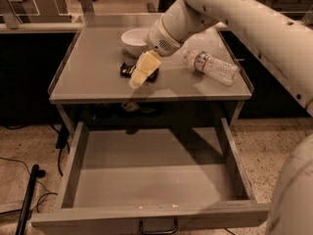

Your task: Place rxbar chocolate into top drawer

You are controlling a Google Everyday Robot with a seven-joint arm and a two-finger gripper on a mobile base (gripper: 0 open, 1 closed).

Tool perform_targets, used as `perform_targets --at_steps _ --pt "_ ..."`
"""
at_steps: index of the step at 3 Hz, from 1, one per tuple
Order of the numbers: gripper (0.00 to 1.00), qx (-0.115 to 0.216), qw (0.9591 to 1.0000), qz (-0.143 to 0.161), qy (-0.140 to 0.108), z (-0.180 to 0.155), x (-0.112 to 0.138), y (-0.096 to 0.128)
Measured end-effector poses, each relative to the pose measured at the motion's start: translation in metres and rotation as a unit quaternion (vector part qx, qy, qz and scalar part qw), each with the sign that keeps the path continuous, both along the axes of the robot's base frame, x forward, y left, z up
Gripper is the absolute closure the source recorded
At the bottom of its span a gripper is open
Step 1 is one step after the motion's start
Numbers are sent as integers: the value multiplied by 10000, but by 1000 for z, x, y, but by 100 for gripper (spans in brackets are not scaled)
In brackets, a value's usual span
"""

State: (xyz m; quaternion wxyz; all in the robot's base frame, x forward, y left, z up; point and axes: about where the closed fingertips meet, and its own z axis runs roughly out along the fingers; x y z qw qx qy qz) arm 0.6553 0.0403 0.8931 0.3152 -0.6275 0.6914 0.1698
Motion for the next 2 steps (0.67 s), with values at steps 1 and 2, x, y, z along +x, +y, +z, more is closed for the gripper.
perform_targets --at_steps 1,2 --pt "0 114 9999 77 103 -7 9 13" --pt "0 162 9996 43 240 -19 17 17"
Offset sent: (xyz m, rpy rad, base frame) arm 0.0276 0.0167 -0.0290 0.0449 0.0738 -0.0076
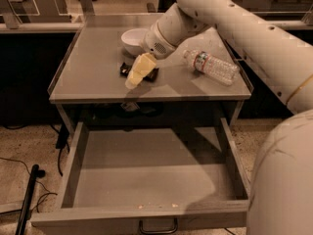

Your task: Place rxbar chocolate into top drawer

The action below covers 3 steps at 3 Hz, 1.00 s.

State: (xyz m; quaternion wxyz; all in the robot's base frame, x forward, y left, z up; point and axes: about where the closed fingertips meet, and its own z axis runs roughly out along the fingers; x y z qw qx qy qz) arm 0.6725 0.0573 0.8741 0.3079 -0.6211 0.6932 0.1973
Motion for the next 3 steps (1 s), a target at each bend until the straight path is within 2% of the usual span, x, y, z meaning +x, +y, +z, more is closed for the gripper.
perform_targets --at_steps 1,3 --pt "0 -7 9998 -93 187 -17 6 -3" --pt "0 -55 9988 -260 405 -39 17 -10"
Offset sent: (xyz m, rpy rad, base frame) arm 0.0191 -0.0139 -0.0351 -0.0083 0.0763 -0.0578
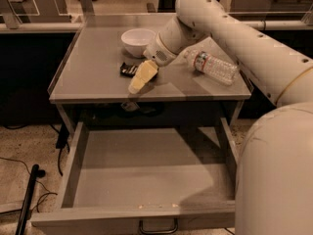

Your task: Place rxbar chocolate into top drawer

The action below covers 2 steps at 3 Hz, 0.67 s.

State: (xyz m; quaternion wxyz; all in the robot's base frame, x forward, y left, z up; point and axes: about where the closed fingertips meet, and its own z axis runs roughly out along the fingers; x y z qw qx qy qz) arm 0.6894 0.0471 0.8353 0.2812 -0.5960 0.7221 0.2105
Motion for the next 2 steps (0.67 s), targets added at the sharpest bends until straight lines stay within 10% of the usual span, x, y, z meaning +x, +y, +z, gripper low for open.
perform_targets --at_steps 2 --pt "1 21 9998 -64 183 -18 4 -5"
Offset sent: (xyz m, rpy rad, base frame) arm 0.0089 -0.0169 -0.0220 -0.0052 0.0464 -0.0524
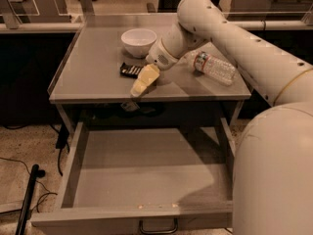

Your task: Place rxbar chocolate into top drawer

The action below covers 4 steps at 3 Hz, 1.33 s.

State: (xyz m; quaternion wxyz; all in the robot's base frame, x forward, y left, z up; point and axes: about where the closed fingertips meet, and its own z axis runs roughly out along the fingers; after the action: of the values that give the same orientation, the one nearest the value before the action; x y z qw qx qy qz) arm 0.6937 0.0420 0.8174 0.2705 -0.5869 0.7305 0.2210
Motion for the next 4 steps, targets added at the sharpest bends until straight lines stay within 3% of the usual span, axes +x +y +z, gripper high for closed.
perform_targets --at_steps 4 --pt "92 0 10000 1 1 0 0 0"
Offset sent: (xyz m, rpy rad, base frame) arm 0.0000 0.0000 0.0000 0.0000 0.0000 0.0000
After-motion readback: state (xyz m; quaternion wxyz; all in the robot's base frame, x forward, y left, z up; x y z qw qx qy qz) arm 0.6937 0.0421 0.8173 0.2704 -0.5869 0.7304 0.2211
